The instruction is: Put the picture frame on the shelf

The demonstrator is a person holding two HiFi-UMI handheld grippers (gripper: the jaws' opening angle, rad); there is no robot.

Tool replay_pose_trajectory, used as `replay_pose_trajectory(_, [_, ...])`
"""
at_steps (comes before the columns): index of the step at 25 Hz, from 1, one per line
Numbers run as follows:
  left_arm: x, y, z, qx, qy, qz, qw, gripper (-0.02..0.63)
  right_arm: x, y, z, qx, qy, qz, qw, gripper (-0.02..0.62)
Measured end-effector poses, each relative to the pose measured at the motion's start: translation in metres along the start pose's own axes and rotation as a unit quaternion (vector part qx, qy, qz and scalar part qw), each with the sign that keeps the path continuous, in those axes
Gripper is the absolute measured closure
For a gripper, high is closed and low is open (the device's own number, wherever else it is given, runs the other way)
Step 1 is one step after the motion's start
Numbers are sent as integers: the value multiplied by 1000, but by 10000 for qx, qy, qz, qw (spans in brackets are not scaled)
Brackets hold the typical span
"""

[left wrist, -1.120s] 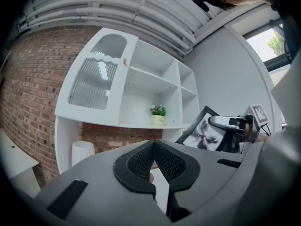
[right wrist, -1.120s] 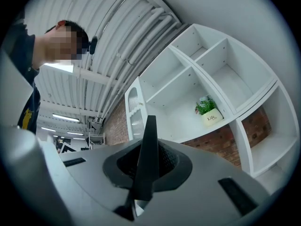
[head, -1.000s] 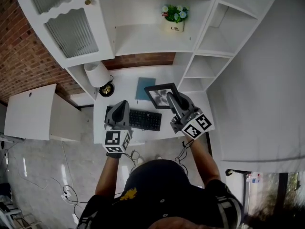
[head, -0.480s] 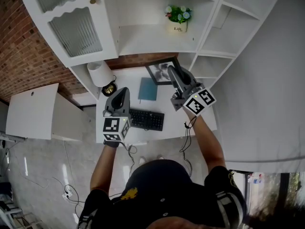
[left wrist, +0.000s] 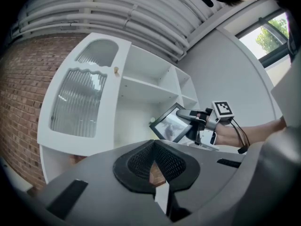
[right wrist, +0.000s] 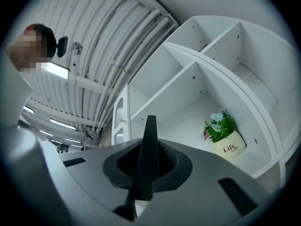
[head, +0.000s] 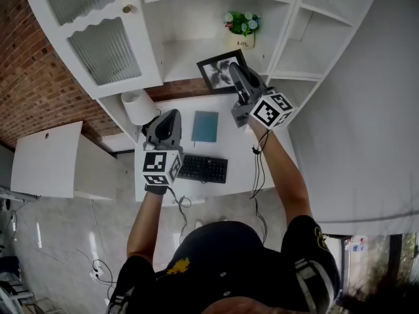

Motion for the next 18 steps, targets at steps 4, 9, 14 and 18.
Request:
replay_pose_trajectory(4, [4,2,4,34,-55,67,10000,588,24,6,-11,-15,27,-35,10000,571])
replay_pose_trajectory(9, [11,-7,-1,-94,-40,112,9999,588,57,15,-18,-154,-110,-38,9998,571])
replay_pose_trajectory(14, [17,-15,-2,-78,-29,78,9999,588,95,20,-16,-305,-320,-85,9990,571])
replay_pose_trajectory(18, [20,-14,-2,-90,-33,108,9999,588,115,24,-12,-299,-406,-146,9986,571])
Point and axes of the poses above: the fingertips, and each gripper's own axes: x forward along the fingers, y to its right, z out of its underside, the point moved 1 cm from there along -x, backward along the fingers, and after that the axes turned 15 degrees about -y, right-handed, at the moved point
